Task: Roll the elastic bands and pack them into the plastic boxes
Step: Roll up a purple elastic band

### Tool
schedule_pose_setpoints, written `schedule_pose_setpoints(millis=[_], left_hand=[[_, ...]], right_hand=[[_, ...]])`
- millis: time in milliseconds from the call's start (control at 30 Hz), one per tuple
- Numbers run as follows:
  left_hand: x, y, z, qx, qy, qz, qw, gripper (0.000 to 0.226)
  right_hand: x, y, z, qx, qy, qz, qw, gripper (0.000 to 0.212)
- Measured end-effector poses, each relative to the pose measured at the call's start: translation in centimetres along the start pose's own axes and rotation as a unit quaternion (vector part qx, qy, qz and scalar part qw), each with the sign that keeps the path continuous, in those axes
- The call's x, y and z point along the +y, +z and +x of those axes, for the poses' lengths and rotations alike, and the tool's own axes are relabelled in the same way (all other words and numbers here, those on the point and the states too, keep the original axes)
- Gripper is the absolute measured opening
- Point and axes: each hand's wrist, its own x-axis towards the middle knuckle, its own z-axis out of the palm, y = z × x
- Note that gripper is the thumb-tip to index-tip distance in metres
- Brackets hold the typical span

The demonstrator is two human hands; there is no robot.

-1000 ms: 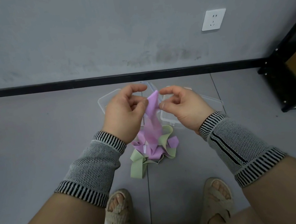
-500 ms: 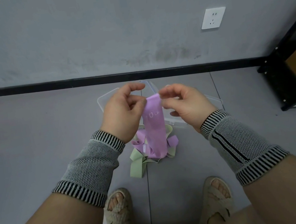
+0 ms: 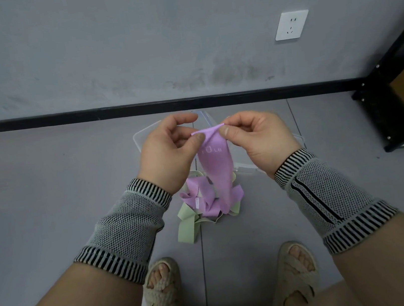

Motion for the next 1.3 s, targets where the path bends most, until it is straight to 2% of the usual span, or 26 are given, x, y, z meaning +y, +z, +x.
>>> schedule_pose_setpoints(millis=[200, 433, 633, 733, 900, 1067, 1133, 1300], left_hand=[[0.0, 0.1, 0.0, 0.019, 0.015, -0.009, 1.000, 0.025], [0.0, 0.6, -0.6, -0.020, 0.048, -0.022, 0.998, 0.048], [0.0, 0.9, -0.7, -0.051, 0.073, -0.024, 0.996, 0.045], [-0.1, 0.9, -0.7, -0.043, 0.077, -0.038, 0.995, 0.047], [0.0, 1.0, -0.8, -0.020, 0.112, 0.030, 0.993, 0.036], [0.1, 0.5, -0.4, 0.035, 0.086, 0.018, 0.995, 0.032], [0.3, 0.4, -0.3, 0.045, 0.087, 0.019, 0.995, 0.033], [0.0, 0.3, -0.5, 0.002, 0.088, -0.002, 0.996, 0.035]], right_hand=[[0.0, 0.2, 0.0, -0.006, -0.006, 0.011, 1.000, 0.013], [0.2, 0.3, 0.3, 0.016, 0.028, 0.085, 0.996, 0.014], [-0.1, -0.2, 0.4, 0.023, 0.061, 0.175, 0.982, 0.012], [-0.1, -0.1, 0.3, 0.033, 0.059, 0.161, 0.985, 0.011], [-0.1, 0.0, 0.3, 0.043, 0.060, 0.141, 0.987, 0.005], [-0.2, -0.2, -0.2, 0.017, -0.003, 0.066, 0.998, 0.023], [-0.4, 0.1, -0.5, -0.004, -0.034, 0.029, 0.999, 0.024], [-0.6, 0.6, -0.4, 0.006, -0.065, 0.040, 0.997, 0.029]])
